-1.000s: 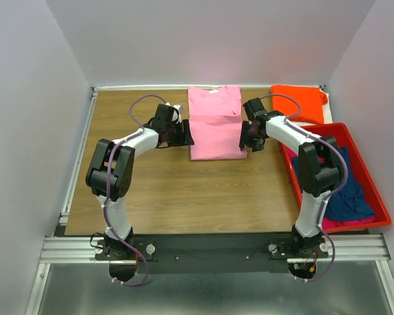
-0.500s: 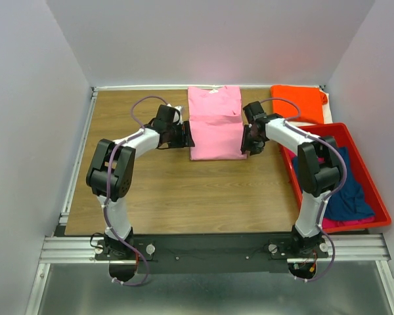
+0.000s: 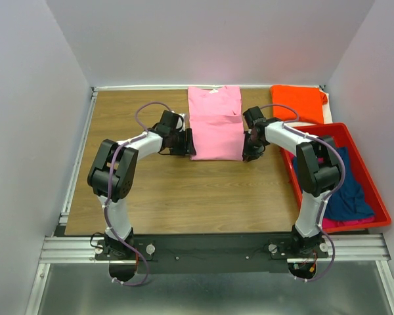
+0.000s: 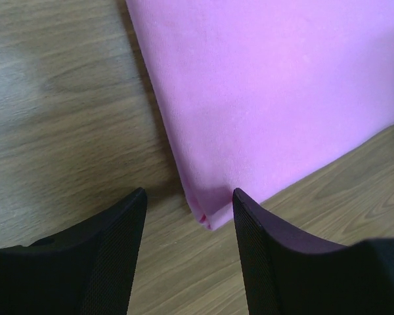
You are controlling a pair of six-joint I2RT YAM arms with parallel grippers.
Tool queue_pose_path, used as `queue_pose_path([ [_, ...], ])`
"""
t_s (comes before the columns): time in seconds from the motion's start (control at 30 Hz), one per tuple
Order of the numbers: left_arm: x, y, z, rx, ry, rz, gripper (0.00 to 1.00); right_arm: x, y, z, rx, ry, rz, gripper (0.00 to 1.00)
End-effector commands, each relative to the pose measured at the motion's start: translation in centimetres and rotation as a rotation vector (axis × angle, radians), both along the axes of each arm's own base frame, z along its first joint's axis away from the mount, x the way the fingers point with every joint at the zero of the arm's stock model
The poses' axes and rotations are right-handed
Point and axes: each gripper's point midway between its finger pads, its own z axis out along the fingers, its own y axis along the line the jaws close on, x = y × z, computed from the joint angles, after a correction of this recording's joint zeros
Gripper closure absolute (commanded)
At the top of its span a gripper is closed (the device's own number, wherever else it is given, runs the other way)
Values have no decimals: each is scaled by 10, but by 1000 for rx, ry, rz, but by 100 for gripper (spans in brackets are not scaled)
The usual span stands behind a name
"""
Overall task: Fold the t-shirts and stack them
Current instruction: Fold the tshirt
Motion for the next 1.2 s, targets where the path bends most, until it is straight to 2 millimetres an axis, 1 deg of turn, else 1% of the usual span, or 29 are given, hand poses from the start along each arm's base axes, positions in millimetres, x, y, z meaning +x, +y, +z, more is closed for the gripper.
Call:
queue_pose_path([
  [0.0, -11, -3, -8, 6, 40, -11, 37, -9, -3, -18, -5, 56, 1, 73],
  [0.13, -12, -1, -12, 36, 55, 1, 41, -11, -3, -25, -8, 74, 3, 82],
  [0.23, -13, 3, -17, 67, 71, 22, 43, -10, -2, -25, -8, 73, 6, 82],
  [0.27, -14, 3, -17, 69, 73, 21, 46, -10, -2, -25, -7, 75, 6, 82],
  [0.37, -16, 1, -18, 69, 81, 14, 48, -10, -2, -26, -8, 76, 8, 84],
  [0.5, -27, -1, -26, 79, 118, -9, 53, -9, -2, -26, -8, 76, 6, 84],
  [0.63, -35, 3, -34, 100, 149, -9, 55, -9, -2, -27, -8, 78, 3, 86],
  [0.7, -39, 4, -37, 103, 163, -12, 59, -10, -2, -28, -8, 79, 3, 87],
  [0.73, -41, 4, -39, 101, 172, -16, 64, -10, -2, -28, -8, 79, 3, 87],
  [0.77, -43, 3, -41, 103, 178, -21, 66, -9, -1, -27, -8, 78, 3, 88],
  [0.83, -44, 3, -43, 105, 184, -24, 69, -9, -1, -27, -8, 78, 3, 90],
  [0.87, -45, 3, -45, 106, 191, -27, 76, -9, -1, -27, -7, 76, 5, 91],
  [0.9, -44, 3, -45, 107, 191, -28, 79, -9, -1, -27, -7, 76, 5, 92],
  [1.0, -45, 1, -47, 103, 194, -39, 88, -6, -2, -25, -12, 66, 6, 100],
  [1.03, -46, 1, -48, 104, 196, -43, 89, -6, -2, -24, -14, 63, 8, 99],
  [1.07, -45, 0, -46, 97, 194, -48, 95, -4, -3, -22, -18, 52, 13, 100],
  [1.1, -45, -2, -45, 90, 189, -55, 99, -2, -3, -20, -21, 44, 14, 100],
  [1.17, -43, -4, -42, 85, 174, -61, 100, 1, -4, -15, -25, 25, 23, 100],
])
